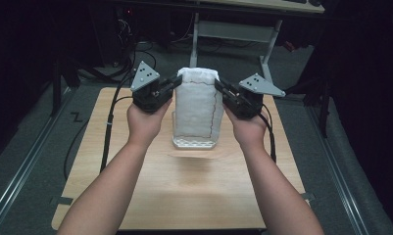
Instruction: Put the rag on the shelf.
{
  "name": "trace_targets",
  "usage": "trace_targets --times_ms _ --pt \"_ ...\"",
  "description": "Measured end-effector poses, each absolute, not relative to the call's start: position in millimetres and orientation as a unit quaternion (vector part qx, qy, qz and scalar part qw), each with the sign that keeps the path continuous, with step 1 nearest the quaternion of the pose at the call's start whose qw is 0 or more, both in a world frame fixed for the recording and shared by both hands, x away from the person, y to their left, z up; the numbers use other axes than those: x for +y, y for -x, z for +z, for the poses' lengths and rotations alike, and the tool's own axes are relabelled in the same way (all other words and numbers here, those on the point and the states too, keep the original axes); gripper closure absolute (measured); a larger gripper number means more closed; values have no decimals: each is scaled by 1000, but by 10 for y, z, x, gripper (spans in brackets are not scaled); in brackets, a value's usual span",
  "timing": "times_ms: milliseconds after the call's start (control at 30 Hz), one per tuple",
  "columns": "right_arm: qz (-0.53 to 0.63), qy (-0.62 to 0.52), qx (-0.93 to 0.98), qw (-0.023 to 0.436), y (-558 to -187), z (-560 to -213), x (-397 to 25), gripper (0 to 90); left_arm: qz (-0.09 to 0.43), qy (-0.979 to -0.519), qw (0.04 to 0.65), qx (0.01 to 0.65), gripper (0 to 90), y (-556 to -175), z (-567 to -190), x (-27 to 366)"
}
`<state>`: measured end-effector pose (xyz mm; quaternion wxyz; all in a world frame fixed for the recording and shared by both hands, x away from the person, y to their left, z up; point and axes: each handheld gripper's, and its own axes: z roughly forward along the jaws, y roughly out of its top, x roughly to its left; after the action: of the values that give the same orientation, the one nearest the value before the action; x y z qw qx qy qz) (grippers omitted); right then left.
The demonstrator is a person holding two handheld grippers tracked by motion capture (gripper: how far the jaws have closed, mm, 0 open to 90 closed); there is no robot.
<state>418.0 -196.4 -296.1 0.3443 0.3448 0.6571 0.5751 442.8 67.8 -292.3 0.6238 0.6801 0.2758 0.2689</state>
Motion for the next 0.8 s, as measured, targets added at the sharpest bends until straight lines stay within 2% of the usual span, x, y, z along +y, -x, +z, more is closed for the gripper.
trace_targets --times_ms 133,800 --pt "580 -350 652 340 -4271 -2941 -1962 826 270 -669 633 279 863 -4516 -2906 689" --pt "552 -369 669 335 -4893 -3026 -1993 824 250 -672 613 331 860 -5096 -3056 565"
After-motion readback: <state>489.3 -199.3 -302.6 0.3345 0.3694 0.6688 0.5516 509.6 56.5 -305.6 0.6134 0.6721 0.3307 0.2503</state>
